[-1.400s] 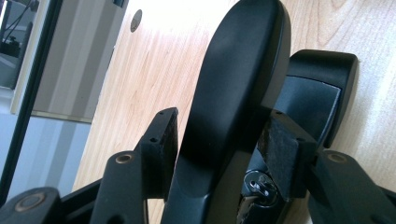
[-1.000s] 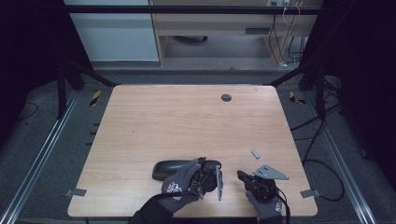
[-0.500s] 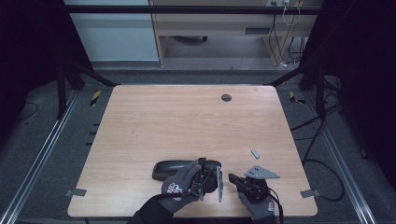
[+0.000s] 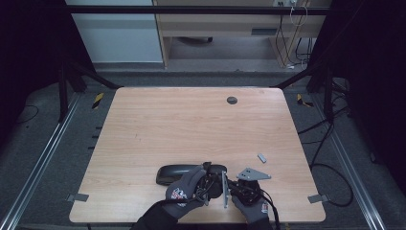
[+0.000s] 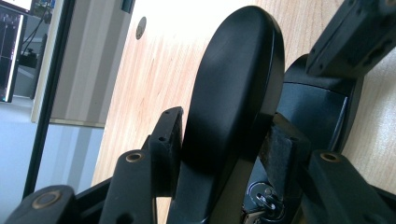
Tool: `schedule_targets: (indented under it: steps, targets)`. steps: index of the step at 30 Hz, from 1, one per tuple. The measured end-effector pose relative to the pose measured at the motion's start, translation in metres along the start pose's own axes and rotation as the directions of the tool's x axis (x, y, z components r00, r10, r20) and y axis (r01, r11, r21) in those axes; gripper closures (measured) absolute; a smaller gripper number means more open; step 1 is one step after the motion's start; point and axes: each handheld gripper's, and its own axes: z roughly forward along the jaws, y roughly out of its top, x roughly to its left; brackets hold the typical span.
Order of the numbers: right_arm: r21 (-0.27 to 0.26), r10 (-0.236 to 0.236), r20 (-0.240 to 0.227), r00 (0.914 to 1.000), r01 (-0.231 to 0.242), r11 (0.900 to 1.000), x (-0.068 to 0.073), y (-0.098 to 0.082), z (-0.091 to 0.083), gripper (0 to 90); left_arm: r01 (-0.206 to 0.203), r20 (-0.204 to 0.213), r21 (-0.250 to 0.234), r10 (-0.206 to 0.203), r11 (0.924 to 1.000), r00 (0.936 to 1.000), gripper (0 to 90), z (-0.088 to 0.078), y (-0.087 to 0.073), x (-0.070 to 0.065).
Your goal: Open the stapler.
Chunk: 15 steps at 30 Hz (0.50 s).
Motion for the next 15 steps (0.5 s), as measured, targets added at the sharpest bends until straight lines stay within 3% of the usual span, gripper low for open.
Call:
schedule_targets:
  steps: [15]
  targets:
    - [-0.011,0.013,0.014,0.9998,-0.013,1.0,0.0006,-0.0017,0.0066,90.0,-0.006,-0.016,-0.002,0.006,1.0,0.9999,52.3,-0.0003,-0.0002,-0.0017]
